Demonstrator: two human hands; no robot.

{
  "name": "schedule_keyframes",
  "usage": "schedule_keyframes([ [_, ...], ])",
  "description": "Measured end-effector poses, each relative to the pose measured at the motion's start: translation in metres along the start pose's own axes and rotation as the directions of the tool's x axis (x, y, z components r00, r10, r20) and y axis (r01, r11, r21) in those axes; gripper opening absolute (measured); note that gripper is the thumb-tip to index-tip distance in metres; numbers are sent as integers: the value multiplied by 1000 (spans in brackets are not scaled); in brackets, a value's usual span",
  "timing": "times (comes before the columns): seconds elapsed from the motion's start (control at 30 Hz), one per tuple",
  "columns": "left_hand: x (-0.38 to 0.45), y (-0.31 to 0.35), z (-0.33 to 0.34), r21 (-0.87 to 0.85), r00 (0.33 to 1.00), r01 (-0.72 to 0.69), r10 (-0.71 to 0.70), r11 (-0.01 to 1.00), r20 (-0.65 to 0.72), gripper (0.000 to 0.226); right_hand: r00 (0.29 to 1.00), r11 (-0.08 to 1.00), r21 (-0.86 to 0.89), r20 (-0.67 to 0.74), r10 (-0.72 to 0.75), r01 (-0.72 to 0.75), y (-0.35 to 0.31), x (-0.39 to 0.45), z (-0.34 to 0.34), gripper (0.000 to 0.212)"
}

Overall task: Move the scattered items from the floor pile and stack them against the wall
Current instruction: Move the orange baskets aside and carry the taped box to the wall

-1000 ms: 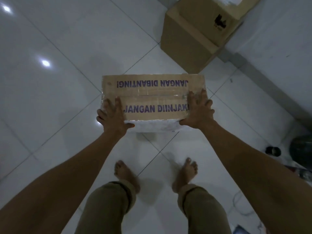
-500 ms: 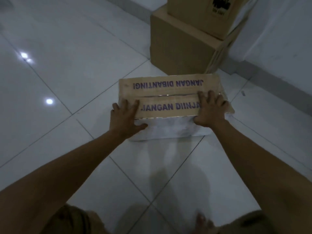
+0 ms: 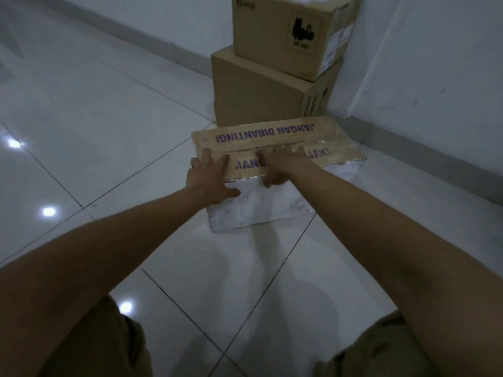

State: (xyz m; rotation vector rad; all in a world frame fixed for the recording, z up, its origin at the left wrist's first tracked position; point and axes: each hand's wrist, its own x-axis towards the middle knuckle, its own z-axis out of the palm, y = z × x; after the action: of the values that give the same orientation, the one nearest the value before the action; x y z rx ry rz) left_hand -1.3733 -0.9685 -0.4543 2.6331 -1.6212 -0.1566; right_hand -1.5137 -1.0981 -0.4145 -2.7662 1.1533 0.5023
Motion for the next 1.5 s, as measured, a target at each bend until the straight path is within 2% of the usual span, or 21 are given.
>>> schedule_keyframes([
  [0.1,11,17,-4,-119,998,-34,40,992,50,97,998,997,-40,18,66,-65,7,-3,1,63],
  [0.23,20,41,-2,-247,973,-199,222,948,68,106,966,966,-7,26,257,-257,42,-12,3,49],
  [0.33,22,50,2,-383,919,-331,387,862,77,105,927,927,30,8,374,-375,68,-16,10,49],
  [0.4,27,54,3,-479,892,-388,451,788,20,97,913,911,63,-13,408,-407,78,-15,11,50],
  [0.5,36,68,4,-652,892,-381,446,655,-73,85,927,911,202,-42,373,-358,82,-12,10,54],
  [0.6,46,81,8,-796,924,-264,379,545,-47,85,971,932,304,-71,228,-197,79,-13,10,52],
  [0.67,57,82,10,-786,940,-214,341,580,-5,82,985,941,309,-64,163,-135,76,-16,14,61],
  [0.7,63,79,11,-733,938,-227,347,641,13,83,987,954,273,-60,148,-127,72,-18,18,72],
  [0.77,69,70,17,-479,917,-326,396,815,49,92,985,979,126,-40,169,-163,63,-21,28,97],
  [0.83,70,65,22,-252,913,-374,402,892,68,100,980,981,-3,-47,192,-192,64,-23,37,93],
  [0.93,74,61,25,-222,918,-381,395,897,20,98,981,985,-70,-119,151,-160,85,-29,40,83],
  [1.0,82,63,26,-225,918,-388,397,894,-2,92,982,985,33,-70,173,-172,110,-29,35,85],
  [1.1,92,70,29,-344,907,-401,420,849,-20,84,989,972,188,-17,144,-139,119,-24,24,86],
  [1.23,94,69,29,-371,915,-389,400,843,-51,77,961,949,191,-71,269,-251,81,-11,34,122],
  [1.3,96,69,28,-364,915,-396,397,843,-76,75,954,939,205,-61,293,-275,75,-1,45,117],
  [1.5,104,77,34,-311,895,-441,439,842,-81,76,974,950,215,33,224,-225,98,-1,29,97],
])
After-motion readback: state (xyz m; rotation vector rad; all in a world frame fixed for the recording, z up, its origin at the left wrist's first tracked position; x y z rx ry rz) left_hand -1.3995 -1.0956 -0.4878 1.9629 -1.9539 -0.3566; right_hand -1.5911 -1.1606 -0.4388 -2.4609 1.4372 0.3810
